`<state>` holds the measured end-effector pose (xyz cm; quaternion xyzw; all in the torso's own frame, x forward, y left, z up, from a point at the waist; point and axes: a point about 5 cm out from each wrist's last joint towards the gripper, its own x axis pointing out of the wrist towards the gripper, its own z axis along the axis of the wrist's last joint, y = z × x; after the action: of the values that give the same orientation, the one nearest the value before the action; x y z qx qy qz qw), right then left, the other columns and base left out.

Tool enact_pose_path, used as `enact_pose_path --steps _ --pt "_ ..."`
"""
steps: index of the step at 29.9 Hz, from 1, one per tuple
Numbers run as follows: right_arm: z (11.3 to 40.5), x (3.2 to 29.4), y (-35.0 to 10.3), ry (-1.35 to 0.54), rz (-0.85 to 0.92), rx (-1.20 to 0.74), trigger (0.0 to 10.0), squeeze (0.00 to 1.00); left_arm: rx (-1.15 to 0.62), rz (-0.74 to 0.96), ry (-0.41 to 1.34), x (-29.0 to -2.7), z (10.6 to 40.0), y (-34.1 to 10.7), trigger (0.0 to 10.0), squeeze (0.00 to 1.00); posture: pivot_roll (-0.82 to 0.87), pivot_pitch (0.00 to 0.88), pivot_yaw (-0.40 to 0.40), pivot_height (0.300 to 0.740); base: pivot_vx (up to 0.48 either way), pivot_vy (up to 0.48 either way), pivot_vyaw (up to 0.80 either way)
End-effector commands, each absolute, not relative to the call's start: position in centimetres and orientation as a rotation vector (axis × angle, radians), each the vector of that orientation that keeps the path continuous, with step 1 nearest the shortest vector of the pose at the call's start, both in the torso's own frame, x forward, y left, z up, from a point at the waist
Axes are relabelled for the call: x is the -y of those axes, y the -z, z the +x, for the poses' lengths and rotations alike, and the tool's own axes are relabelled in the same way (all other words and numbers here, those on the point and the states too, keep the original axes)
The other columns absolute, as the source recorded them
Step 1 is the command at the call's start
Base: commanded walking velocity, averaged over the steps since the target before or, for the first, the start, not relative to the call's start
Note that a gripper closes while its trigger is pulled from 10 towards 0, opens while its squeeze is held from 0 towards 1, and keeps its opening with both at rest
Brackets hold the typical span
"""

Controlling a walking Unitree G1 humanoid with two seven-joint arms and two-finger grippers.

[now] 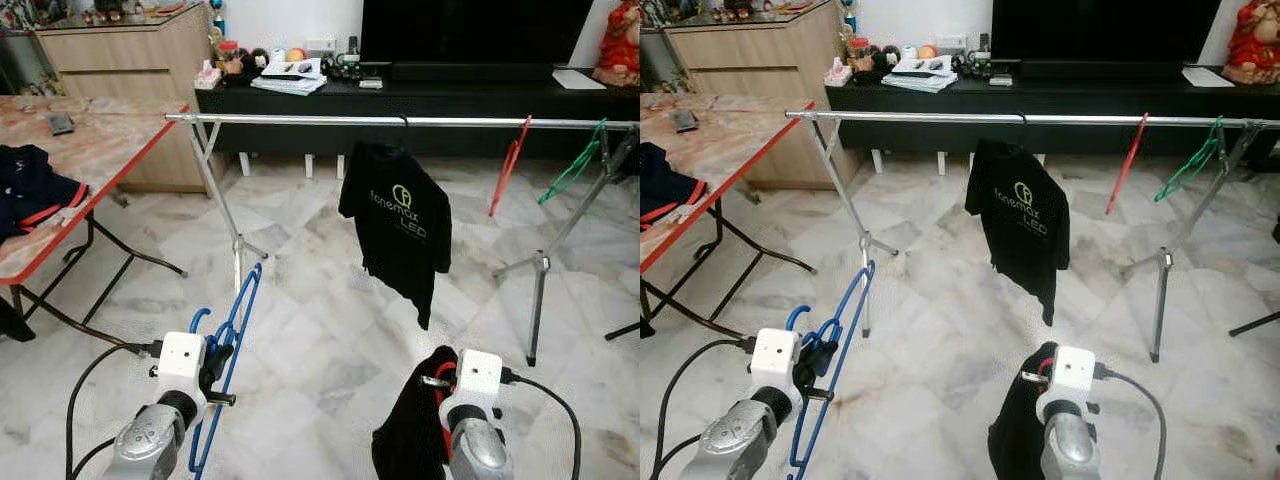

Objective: Hang hanger

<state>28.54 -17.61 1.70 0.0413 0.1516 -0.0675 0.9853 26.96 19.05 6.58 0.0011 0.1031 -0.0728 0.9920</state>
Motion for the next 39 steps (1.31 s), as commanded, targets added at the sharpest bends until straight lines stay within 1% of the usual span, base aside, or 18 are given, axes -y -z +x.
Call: enact_pose_path --steps 1,23,25,26,27,28,30,31,32,33,35,36,39 --pt "28.7 17.5 -1.8 0.135 0.083 -0.303 10.0 0.00 -0.195 0.016 0.155 -19.1 27.1 -7.0 10.0 0.00 0.00 0.045 0.050 0.740 0.000 0.000 0.00" --pt "28.7 17.5 -1.8 0.135 0.083 -0.303 10.0 0.00 -0.195 0.016 0.155 -19.1 27.1 -7.0 10.0 0.00 0.00 0.045 0.050 0.740 0.000 0.000 0.00" --pt "29.0 17.7 -1.9 0.139 0.066 -0.317 10.0 0.00 -0.196 0.023 0.177 -19.0 27.2 -7.1 10.0 0.00 0.00 0.045 0.050 0.740 0.000 0.000 0.00" --pt "31.6 18.7 -3.7 0.210 0.210 -0.305 10.0 0.00 -0.247 0.224 0.353 -18.4 27.6 -6.9 10.0 0.00 0.02 0.056 0.051 0.740 0.000 0.000 0.00" --pt "32.1 18.8 -4.1 0.229 0.265 -0.300 10.0 0.00 -0.263 0.273 0.388 -18.4 27.7 -6.7 10.0 0.00 0.02 0.056 0.051 0.740 0.000 0.000 0.00" --pt "32.3 18.9 -4.2 0.243 0.314 -0.296 10.0 0.00 -0.271 0.288 0.391 -18.4 27.8 -6.6 10.0 0.00 0.02 0.056 0.051 0.740 0.000 0.000 0.00" --pt "31.5 18.9 -3.5 0.285 0.423 -0.288 10.0 0.00 -0.259 0.235 0.327 -18.8 27.8 -6.3 10.0 0.00 0.02 0.053 0.049 0.740 0.000 0.000 0.00" --pt "31.5 18.9 -3.5 0.285 0.423 -0.288 10.0 0.00 -0.259 0.235 0.327 -18.8 27.8 -6.3 10.0 0.00 0.02 0.053 0.049 0.740 0.000 0.000 0.00" --pt "31.3 19.1 -3.2 0.311 0.502 -0.276 10.0 0.00 -0.253 0.209 0.298 -19.0 27.8 -6.2 10.0 0.00 0.02 0.053 0.050 0.740 0.000 0.000 0.00" --pt "30.9 19.2 -2.7 0.341 0.545 -0.288 10.0 0.00 -0.250 0.201 0.268 -19.2 27.9 -6.1 10.0 0.00 0.02 0.053 0.050 0.740 0.000 0.000 0.00" --pt "30.5 19.4 -2.2 0.364 0.564 -0.312 10.0 0.00 -0.253 0.201 0.246 -19.4 27.8 -5.9 10.0 0.00 0.02 0.049 0.050 0.740 0.000 0.000 0.00" --pt "30.1 19.5 -1.4 0.374 0.537 -0.365 10.0 0.00 -0.261 0.209 0.245 -19.5 27.8 -5.8 10.0 0.00 0.02 0.048 0.051 0.740 0.000 0.000 0.00" --pt "29.3 19.6 -0.2 0.356 0.367 -0.482 10.0 0.00 -0.267 0.211 0.280 -19.3 27.8 -5.8 10.0 0.00 0.01 0.045 0.051 0.740 0.000 0.000 0.00"
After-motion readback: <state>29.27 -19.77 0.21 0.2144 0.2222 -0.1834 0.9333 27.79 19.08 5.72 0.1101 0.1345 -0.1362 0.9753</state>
